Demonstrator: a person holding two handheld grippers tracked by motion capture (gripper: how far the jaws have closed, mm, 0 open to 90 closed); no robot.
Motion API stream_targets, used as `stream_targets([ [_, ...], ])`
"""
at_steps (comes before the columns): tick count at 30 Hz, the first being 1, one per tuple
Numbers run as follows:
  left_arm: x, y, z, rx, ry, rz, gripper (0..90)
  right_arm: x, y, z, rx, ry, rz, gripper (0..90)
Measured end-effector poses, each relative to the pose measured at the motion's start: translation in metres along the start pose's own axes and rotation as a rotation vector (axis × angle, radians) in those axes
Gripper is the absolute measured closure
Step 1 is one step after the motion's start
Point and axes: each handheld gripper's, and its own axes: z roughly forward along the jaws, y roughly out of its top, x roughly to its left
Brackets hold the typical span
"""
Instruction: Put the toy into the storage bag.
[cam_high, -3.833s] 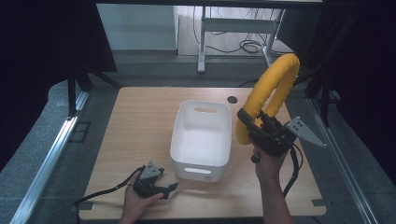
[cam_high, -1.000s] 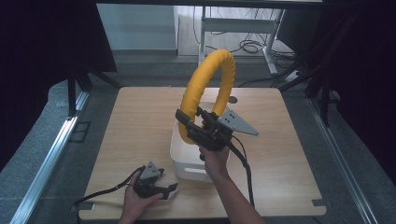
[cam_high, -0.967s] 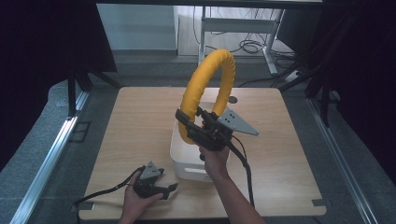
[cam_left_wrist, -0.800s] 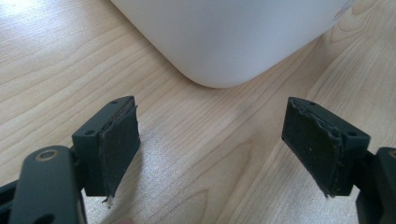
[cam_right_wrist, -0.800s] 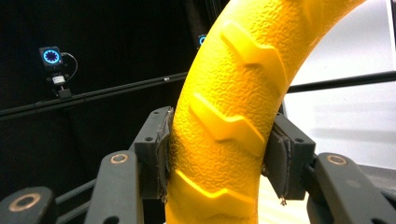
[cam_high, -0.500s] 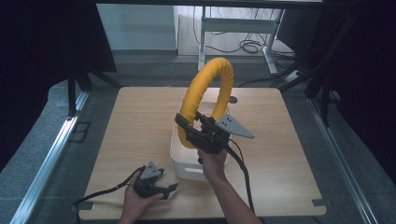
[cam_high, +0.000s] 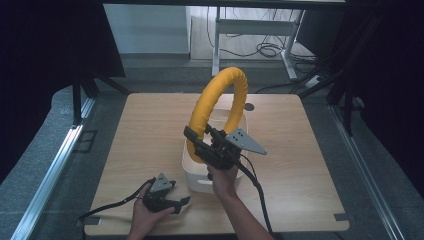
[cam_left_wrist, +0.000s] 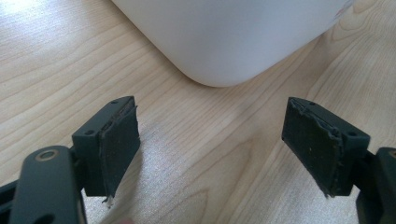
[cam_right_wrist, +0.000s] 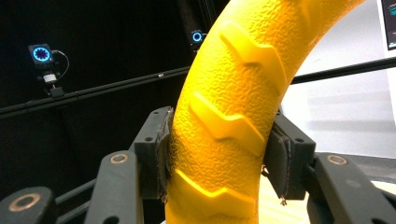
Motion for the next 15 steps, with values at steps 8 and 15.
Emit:
stream_targets([
  [8, 0.0, 0.0, 0.0, 0.002, -0.001, -0.001, 19.2, 0.003, -0.007, -0.001, -0.001, -0.006, 0.003, 47.9],
  [15, 0.0, 0.0, 0.0, 0.001, -0.001, -0.002, 19.1, 0.005, -0.012, -0.003, -0.007, -0.023, 0.002, 47.8],
])
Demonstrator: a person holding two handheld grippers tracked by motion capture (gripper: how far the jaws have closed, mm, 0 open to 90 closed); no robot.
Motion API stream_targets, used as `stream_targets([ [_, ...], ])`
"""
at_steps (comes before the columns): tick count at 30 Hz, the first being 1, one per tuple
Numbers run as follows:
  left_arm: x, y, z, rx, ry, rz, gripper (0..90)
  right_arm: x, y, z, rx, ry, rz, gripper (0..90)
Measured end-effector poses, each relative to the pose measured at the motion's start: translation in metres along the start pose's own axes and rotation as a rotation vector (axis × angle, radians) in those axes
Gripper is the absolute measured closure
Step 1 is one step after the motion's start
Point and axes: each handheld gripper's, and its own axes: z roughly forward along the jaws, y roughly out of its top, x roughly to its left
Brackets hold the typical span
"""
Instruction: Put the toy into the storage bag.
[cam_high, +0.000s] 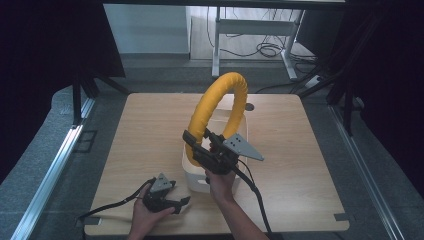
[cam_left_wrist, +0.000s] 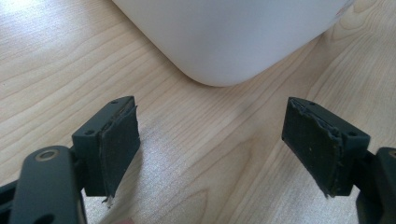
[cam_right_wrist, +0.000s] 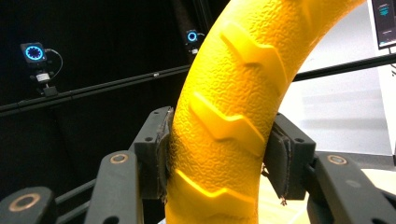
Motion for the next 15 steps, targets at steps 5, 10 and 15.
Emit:
stream_targets([
  [5, 0.0001, 0.0, 0.0001, 0.001, 0.0, 0.001, 19.1, 0.0014, -0.0036, -0.0007, -0.001, -0.005, 0.009, 47.8],
  [10, 0.0001, 0.0, 0.0001, 0.001, 0.001, 0.001, 19.2, 0.0026, -0.0064, -0.0017, -0.004, -0.015, 0.002, 47.8],
  [15, 0.0002, 0.0001, -0.0003, -0.001, 0.002, 0.002, 19.2, 0.0034, -0.0102, -0.0025, -0.002, -0.02, 0.001, 47.8],
])
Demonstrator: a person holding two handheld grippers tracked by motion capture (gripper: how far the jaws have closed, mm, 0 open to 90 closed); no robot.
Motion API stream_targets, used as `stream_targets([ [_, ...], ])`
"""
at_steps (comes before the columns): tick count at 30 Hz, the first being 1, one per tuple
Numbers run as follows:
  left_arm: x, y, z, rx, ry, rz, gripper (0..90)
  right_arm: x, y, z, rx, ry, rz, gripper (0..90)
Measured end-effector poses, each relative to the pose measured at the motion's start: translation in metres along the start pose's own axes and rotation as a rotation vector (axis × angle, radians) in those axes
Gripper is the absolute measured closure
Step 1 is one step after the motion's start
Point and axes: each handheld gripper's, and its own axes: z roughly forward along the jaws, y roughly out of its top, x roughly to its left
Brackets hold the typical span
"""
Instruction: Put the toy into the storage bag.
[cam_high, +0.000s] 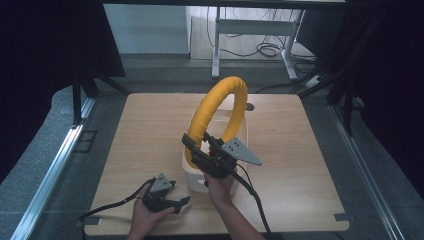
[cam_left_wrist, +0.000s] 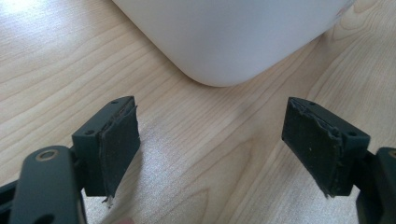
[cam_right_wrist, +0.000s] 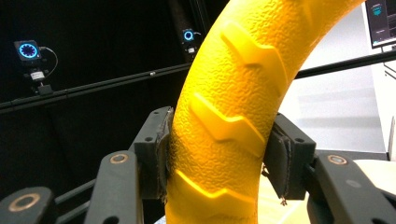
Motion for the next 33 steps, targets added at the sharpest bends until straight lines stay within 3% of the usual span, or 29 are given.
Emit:
stream_targets([
  [12, 0.0, 0.0, 0.0, -0.003, 0.002, 0.0, 19.1, 0.0, -0.01, -0.001, 0.031, 0.003, 0.014, 47.6],
  [15, 0.0, 0.0, 0.0, -0.003, 0.0, -0.002, 19.2, -0.001, -0.011, -0.001, 0.074, -0.021, 0.038, 47.2],
  [26, 0.0, 0.0, 0.0, -0.001, 0.0, -0.002, 19.2, -0.004, -0.018, 0.003, 0.191, -0.064, 0.041, 46.5],
  [33, 0.0, 0.0, 0.0, 0.002, -0.001, -0.003, 19.2, -0.007, -0.019, 0.0, 0.211, -0.07, 0.04, 45.5],
])
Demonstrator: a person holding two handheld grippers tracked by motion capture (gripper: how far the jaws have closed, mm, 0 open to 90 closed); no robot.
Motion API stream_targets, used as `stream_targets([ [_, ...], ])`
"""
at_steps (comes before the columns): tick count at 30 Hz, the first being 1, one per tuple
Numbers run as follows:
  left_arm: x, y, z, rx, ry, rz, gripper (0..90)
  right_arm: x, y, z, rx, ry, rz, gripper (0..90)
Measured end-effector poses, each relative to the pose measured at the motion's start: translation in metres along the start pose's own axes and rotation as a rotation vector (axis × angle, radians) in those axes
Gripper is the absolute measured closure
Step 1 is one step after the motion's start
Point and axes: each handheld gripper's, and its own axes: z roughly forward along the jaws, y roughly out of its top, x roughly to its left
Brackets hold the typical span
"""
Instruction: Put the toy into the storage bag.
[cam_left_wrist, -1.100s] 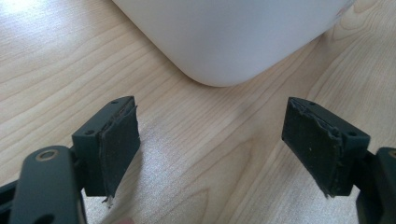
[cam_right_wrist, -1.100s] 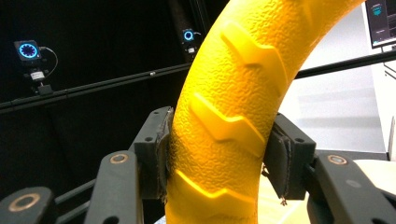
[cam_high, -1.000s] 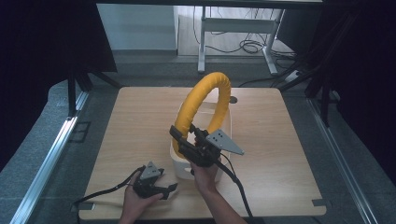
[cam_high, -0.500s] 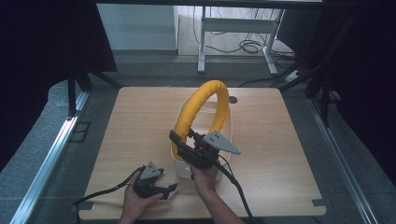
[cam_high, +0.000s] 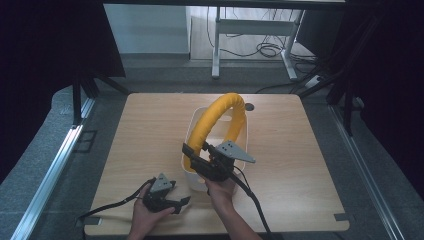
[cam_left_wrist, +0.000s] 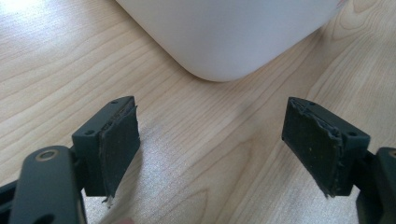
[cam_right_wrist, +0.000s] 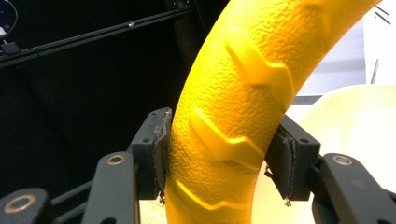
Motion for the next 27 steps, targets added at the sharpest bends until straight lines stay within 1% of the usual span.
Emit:
stream_targets([
  [4, 0.0, 0.0, 0.0, -0.001, 0.0, -0.001, 19.2, 0.0, 0.0, -0.001, -0.003, -0.003, -0.002, 45.0],
  [8, 0.0, 0.0, -0.001, -0.004, 0.0, -0.001, 19.1, 0.0, 0.0, -0.002, -0.012, -0.005, -0.018, 43.0],
  [9, 0.0, 0.0, -0.001, -0.005, 0.001, -0.001, 19.1, 0.0, 0.003, -0.005, -0.035, -0.012, -0.022, 38.8],
  [10, 0.0, 0.0, -0.001, -0.005, 0.001, -0.001, 19.1, -0.001, 0.004, -0.006, -0.046, -0.018, -0.027, 37.0],
  [13, 0.001, 0.0, 0.0, -0.002, 0.002, 0.0, 19.2, -0.003, 0.008, -0.01, -0.061, -0.015, -0.018, 33.5],
  [14, 0.001, 0.0, 0.0, -0.001, 0.002, 0.001, 19.1, -0.007, 0.013, -0.015, -0.06, -0.004, -0.019, 30.3],
  [18, 0.001, 0.0, 0.0, 0.0, 0.004, 0.001, 19.1, -0.01, 0.018, -0.021, -0.045, 0.02, -0.007, 28.3],
  [20, 0.001, 0.0, 0.0, -0.001, 0.005, 0.001, 19.1, -0.014, 0.02, -0.03, -0.033, 0.017, -0.028, 27.1],
  [21, 0.001, 0.0, 0.0, -0.001, 0.006, 0.001, 19.1, -0.014, 0.02, -0.03, -0.033, 0.017, -0.028, 27.1],
  [23, 0.001, 0.001, -0.001, 0.0, 0.008, 0.004, 19.1, -0.017, 0.023, -0.035, -0.015, 0.019, -0.034, 26.0],
  [24, 0.001, 0.001, -0.001, 0.003, 0.007, 0.006, 19.1, -0.022, 0.025, -0.042, -0.003, 0.022, -0.038, 25.6],
  [26, 0.001, 0.001, -0.001, 0.003, 0.007, 0.006, 19.1, -0.023, 0.025, -0.044, -0.003, 0.021, -0.04, 25.6],
  [27, 0.001, 0.001, -0.001, 0.002, 0.006, 0.006, 19.1, -0.026, 0.026, -0.048, 0.002, 0.016, -0.05, 25.6],
])
